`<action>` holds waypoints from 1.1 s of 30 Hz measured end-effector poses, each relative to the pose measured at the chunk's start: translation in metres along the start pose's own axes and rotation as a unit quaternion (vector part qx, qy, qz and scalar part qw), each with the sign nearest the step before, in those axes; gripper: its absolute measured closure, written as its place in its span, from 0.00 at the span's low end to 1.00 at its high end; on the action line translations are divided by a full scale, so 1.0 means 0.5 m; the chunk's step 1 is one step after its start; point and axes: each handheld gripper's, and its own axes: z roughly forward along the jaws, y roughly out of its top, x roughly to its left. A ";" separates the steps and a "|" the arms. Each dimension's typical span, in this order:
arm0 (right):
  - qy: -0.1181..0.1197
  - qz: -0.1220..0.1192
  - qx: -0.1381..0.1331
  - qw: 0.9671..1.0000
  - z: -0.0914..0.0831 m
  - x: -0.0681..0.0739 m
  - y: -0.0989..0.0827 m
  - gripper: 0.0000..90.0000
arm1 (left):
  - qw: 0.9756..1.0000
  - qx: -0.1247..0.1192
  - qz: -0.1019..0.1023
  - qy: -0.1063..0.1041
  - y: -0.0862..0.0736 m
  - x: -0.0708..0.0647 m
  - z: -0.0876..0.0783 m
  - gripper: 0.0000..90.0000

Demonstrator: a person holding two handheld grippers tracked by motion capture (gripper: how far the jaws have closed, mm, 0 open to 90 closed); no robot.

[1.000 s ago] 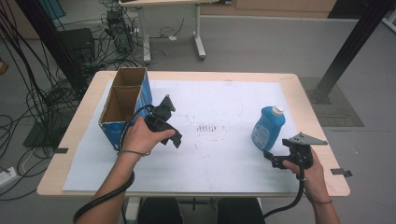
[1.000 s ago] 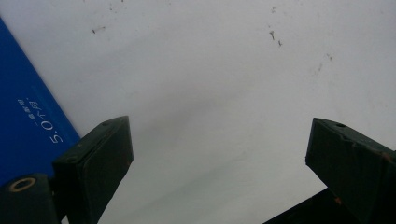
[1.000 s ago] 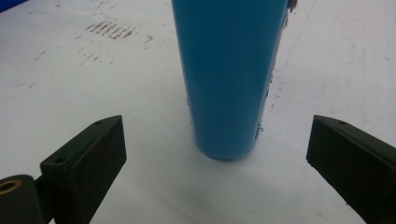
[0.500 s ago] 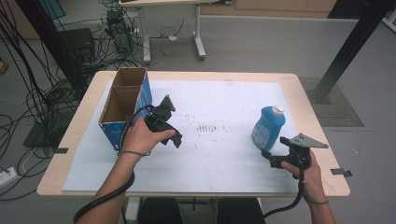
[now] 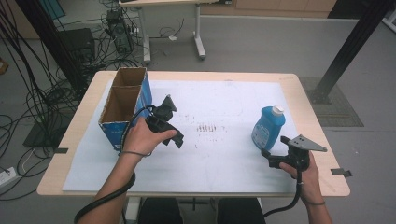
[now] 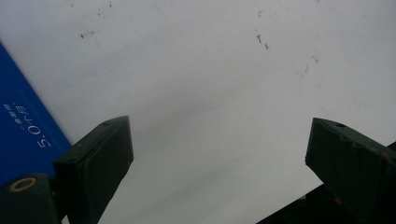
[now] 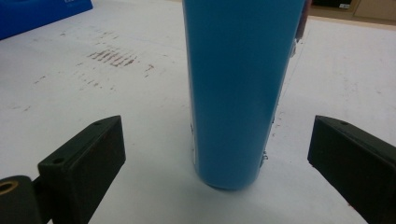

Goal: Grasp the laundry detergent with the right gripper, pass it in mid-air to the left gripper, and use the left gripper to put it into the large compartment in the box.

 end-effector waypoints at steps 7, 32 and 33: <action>-0.007 -0.002 -0.004 1.000 0.007 0.000 0.001 0.04 | 1.000 0.001 -0.001 0.001 -0.001 0.000 0.001 0.09; -0.019 -0.001 -0.010 1.000 0.048 -0.006 0.004 0.04 | 1.000 0.004 0.003 0.002 0.005 -0.006 0.004 0.09; -0.019 0.000 -0.010 1.000 0.050 -0.006 0.004 0.04 | 1.000 0.005 0.003 0.003 0.004 -0.006 0.004 0.09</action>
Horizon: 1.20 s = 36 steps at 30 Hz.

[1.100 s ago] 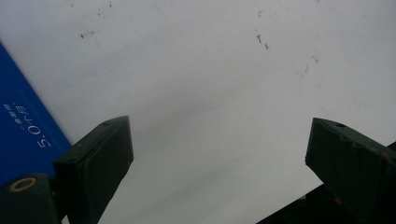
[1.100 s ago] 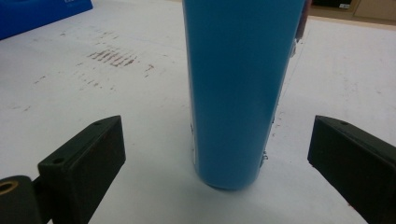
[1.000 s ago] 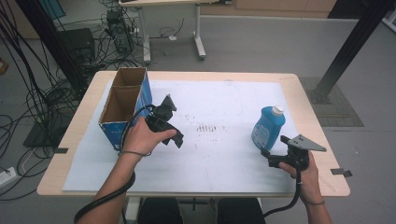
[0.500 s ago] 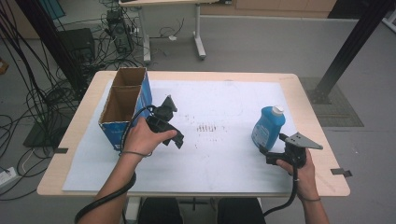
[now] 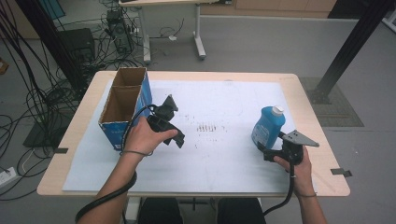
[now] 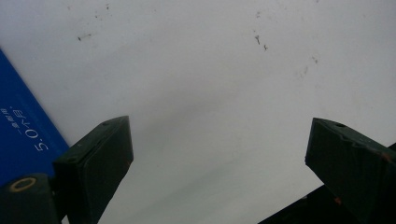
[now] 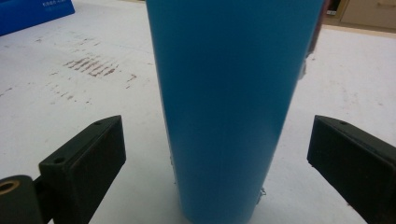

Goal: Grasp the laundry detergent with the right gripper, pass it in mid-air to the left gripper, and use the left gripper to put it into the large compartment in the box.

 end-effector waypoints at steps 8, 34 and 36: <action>-0.004 0.002 0.000 1.000 0.012 -0.002 0.000 0.04 | 1.000 -0.002 -0.002 -0.001 -0.001 -0.001 -0.001 0.09; -0.009 0.009 -0.009 1.000 0.047 0.004 -0.001 0.04 | 1.000 -0.002 0.007 -0.001 0.000 -0.002 -0.004 0.09; -0.010 0.010 -0.010 1.000 0.048 0.002 -0.002 0.04 | 1.000 -0.001 0.009 -0.001 0.000 -0.002 -0.004 0.09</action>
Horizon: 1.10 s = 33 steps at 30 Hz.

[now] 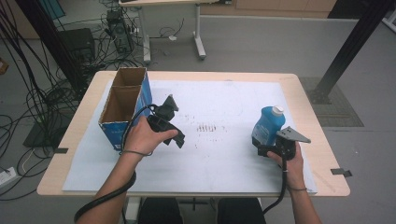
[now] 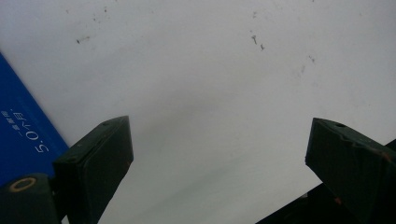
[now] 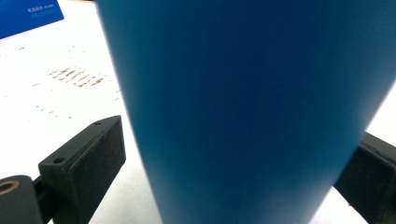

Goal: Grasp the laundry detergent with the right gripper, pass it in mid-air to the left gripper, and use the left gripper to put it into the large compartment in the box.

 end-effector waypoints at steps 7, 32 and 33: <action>-0.002 0.005 -0.005 1.000 0.002 -0.002 -0.001 0.04 | 1.000 0.000 0.000 -0.001 0.000 -0.001 0.001 0.09; -0.001 0.010 -0.011 1.000 0.005 -0.001 -0.003 0.04 | 1.000 0.001 0.000 -0.003 0.002 -0.003 0.011 0.09; -0.001 0.011 -0.011 1.000 0.005 -0.001 -0.003 0.04 | 1.000 0.002 0.001 -0.002 0.002 -0.003 0.010 0.09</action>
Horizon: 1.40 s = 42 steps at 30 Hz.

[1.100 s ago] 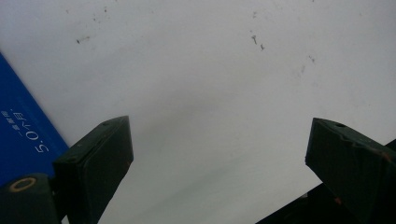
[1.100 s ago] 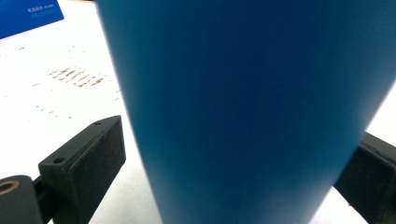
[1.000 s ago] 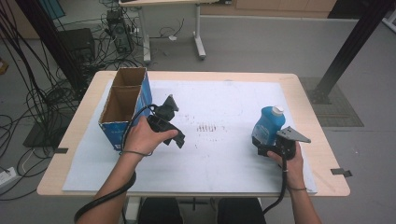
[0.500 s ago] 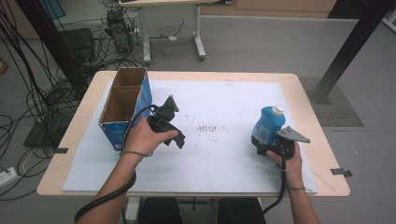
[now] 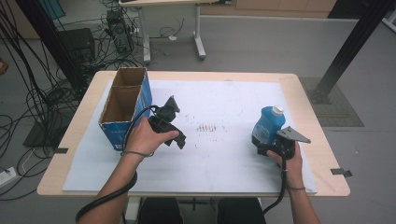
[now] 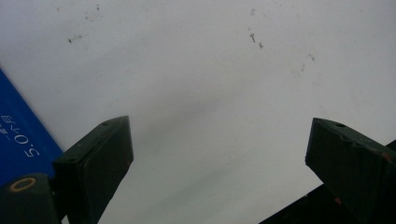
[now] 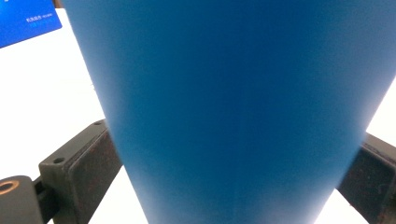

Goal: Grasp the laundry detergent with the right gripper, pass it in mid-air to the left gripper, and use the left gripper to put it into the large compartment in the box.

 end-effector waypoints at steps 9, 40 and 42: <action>-0.001 0.000 -0.001 1.000 -0.001 0.000 0.000 0.04 | 1.000 -0.003 0.001 0.001 0.002 -0.001 -0.007 0.09; -0.005 0.002 -0.003 1.000 -0.005 -0.004 0.000 0.04 | 1.000 -0.002 0.003 0.003 0.002 -0.003 -0.009 0.09; -0.005 0.002 -0.003 1.000 -0.005 -0.004 -0.001 0.04 | 1.000 -0.001 0.004 0.003 0.002 -0.004 -0.009 0.09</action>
